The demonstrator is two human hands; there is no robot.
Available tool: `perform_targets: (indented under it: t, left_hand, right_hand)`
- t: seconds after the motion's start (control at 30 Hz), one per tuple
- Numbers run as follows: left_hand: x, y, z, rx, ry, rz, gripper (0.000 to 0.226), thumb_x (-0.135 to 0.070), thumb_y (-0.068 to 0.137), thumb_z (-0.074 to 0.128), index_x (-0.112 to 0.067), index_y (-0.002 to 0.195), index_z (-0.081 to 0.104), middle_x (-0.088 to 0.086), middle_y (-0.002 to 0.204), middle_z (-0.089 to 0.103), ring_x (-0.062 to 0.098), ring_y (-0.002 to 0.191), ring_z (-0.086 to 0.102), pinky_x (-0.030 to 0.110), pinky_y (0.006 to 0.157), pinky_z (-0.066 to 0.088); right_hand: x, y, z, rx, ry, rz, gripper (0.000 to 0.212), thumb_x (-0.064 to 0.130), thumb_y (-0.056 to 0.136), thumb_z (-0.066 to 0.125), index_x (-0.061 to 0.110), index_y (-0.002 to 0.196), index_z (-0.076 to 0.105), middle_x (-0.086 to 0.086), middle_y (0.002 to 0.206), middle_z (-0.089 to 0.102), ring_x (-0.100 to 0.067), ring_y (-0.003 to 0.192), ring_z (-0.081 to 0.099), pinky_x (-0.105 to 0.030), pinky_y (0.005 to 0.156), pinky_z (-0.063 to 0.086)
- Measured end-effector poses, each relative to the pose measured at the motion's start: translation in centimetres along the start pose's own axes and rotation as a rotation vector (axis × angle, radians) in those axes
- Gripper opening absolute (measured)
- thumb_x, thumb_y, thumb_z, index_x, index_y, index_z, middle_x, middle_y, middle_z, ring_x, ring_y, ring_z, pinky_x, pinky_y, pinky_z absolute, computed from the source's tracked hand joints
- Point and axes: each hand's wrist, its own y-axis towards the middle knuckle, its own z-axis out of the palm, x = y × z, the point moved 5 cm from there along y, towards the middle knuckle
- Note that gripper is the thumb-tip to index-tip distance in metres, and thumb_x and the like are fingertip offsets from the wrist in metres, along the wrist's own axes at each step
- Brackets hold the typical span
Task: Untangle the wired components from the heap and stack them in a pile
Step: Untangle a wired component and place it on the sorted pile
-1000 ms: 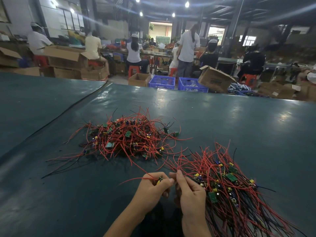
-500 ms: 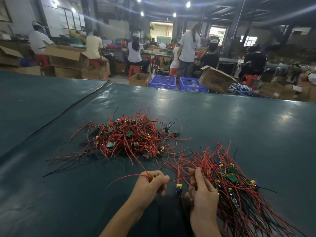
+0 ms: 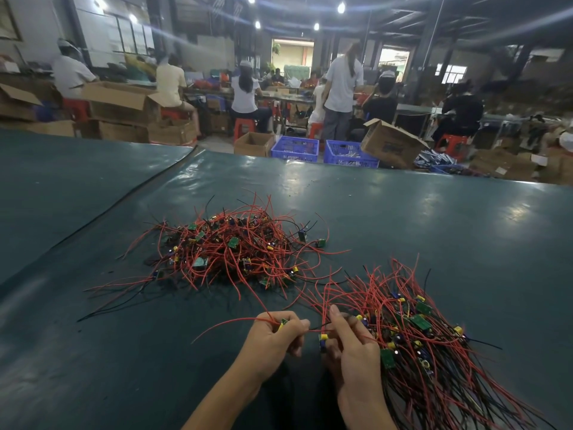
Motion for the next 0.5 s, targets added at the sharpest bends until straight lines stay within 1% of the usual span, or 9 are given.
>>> perform_targets:
  t: [0.1,0.17,0.27,0.33,0.37,0.43,0.5]
  left_hand:
    - [-0.22,0.05,0.02,-0.003,-0.03,0.008,0.032,-0.025,0.077,0.062,-0.02,0.046,0.056,0.002,0.05,0.053,0.012,0.046,0.049,0.02,0.053,0.043]
    - [-0.36,0.06,-0.12,-0.011,-0.048,0.009,0.032,-0.028,0.078,0.061,-0.021,0.047,0.058,0.002,0.051,0.055,0.012,0.047,0.05,0.021,0.054,0.044]
    - [-0.39,0.05,-0.18,-0.011,-0.064,0.004,0.037,-0.037,0.083,0.066,-0.021,0.049,0.061,0.002,0.054,0.057,0.012,0.049,0.052,0.022,0.056,0.046]
    - [-0.34,0.01,-0.1,-0.005,-0.072,-0.012,0.04,-0.043,0.084,0.067,-0.021,0.051,0.062,0.002,0.056,0.058,0.012,0.051,0.053,0.022,0.058,0.047]
    - [-0.3,-0.03,-0.06,0.0,-0.07,-0.022,0.04,-0.046,0.082,0.066,-0.021,0.052,0.063,0.002,0.057,0.059,0.012,0.052,0.054,0.022,0.059,0.047]
    - [-0.22,-0.1,0.08,0.008,-0.064,-0.041,0.037,-0.05,0.076,0.063,-0.021,0.053,0.064,0.002,0.058,0.06,0.011,0.053,0.054,0.022,0.06,0.047]
    - [-0.06,-0.18,0.22,0.003,-0.064,-0.058,0.037,-0.051,0.076,0.061,-0.022,0.054,0.065,0.001,0.058,0.06,0.01,0.054,0.055,0.021,0.059,0.048]
  right_hand:
    - [-0.02,0.24,0.01,-0.011,0.04,-0.011,0.025,0.012,0.085,0.071,0.016,0.062,0.061,0.003,0.048,0.045,-0.006,0.036,0.035,-0.016,0.037,0.03]
    - [-0.05,0.31,0.05,0.001,0.04,-0.009,0.022,0.011,0.083,0.072,0.014,0.062,0.066,0.003,0.047,0.048,-0.005,0.036,0.039,-0.016,0.037,0.034]
    - [-0.07,0.27,0.12,0.022,-0.003,-0.009,0.024,0.015,0.084,0.072,0.017,0.06,0.074,0.003,0.05,0.055,-0.007,0.042,0.048,-0.02,0.045,0.04]
    - [-0.04,0.2,0.07,0.023,-0.002,-0.004,0.023,0.016,0.084,0.072,0.015,0.062,0.075,0.0,0.053,0.057,-0.011,0.047,0.051,-0.024,0.053,0.042]
    - [0.01,0.16,0.01,0.019,0.001,0.0,0.022,0.017,0.085,0.072,0.013,0.063,0.074,-0.001,0.055,0.058,-0.012,0.048,0.052,-0.025,0.054,0.043]
    - [0.18,0.1,-0.11,0.015,-0.003,-0.002,0.023,0.02,0.085,0.071,0.012,0.063,0.074,-0.002,0.055,0.059,-0.012,0.048,0.055,-0.025,0.051,0.046]
    - [0.29,0.04,-0.17,0.011,-0.017,-0.007,0.025,0.021,0.085,0.07,0.013,0.063,0.075,-0.001,0.054,0.059,-0.011,0.047,0.057,-0.025,0.048,0.048]
